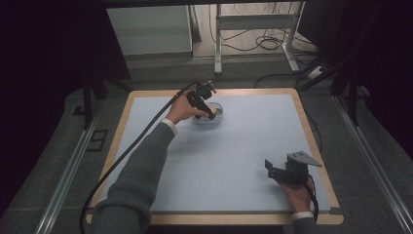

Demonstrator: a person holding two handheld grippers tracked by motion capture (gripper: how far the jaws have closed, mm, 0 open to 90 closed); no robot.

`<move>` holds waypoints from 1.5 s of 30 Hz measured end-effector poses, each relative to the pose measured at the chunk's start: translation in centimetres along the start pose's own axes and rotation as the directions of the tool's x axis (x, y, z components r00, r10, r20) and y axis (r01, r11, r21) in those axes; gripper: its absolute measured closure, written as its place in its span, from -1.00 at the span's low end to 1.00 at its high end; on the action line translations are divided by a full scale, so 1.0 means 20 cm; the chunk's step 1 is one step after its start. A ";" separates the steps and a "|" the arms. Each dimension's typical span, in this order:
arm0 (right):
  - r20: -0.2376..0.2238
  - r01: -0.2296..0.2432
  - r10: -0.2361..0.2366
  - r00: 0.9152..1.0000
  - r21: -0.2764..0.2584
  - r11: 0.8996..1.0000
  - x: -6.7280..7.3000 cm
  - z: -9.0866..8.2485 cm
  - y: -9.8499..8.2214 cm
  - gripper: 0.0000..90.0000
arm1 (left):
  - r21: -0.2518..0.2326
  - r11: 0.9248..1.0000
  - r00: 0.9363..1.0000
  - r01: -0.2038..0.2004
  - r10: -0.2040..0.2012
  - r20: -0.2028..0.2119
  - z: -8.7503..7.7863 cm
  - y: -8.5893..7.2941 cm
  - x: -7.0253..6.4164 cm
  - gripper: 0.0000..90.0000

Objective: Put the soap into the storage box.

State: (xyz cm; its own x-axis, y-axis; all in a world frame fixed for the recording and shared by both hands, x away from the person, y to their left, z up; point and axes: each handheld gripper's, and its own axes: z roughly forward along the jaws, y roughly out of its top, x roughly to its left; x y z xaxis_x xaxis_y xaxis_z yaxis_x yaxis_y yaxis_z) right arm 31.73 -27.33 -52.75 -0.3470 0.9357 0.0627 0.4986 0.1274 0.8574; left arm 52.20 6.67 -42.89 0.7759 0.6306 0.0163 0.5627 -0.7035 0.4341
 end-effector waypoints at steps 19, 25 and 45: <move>0.005 0.001 -0.001 1.000 -0.004 1.000 0.00 0.00 0.00 -0.80 | -0.195 0.981 1.000 0.020 -0.023 -0.015 -0.26 -0.50 -0.18 -0.57; 0.007 0.002 -0.002 1.000 -0.004 1.000 0.00 0.00 0.00 -0.80 | -0.230 0.973 0.999 0.039 -0.044 -0.017 -0.29 -0.70 -0.25 -0.61; 0.013 0.008 -0.008 1.000 -0.003 1.000 0.01 0.00 0.00 -0.80 | -0.250 0.936 0.968 0.248 -0.251 0.021 -0.15 -1.30 -0.31 -0.61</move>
State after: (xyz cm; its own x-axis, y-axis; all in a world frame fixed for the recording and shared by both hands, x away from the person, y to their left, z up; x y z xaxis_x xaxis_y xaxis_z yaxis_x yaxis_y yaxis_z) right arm 31.72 -27.22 -52.76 -0.3407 0.9389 0.0493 0.4933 0.1339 0.8595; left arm 31.87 22.11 -51.54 0.6158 0.7798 -0.1125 0.6479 -0.4199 0.6356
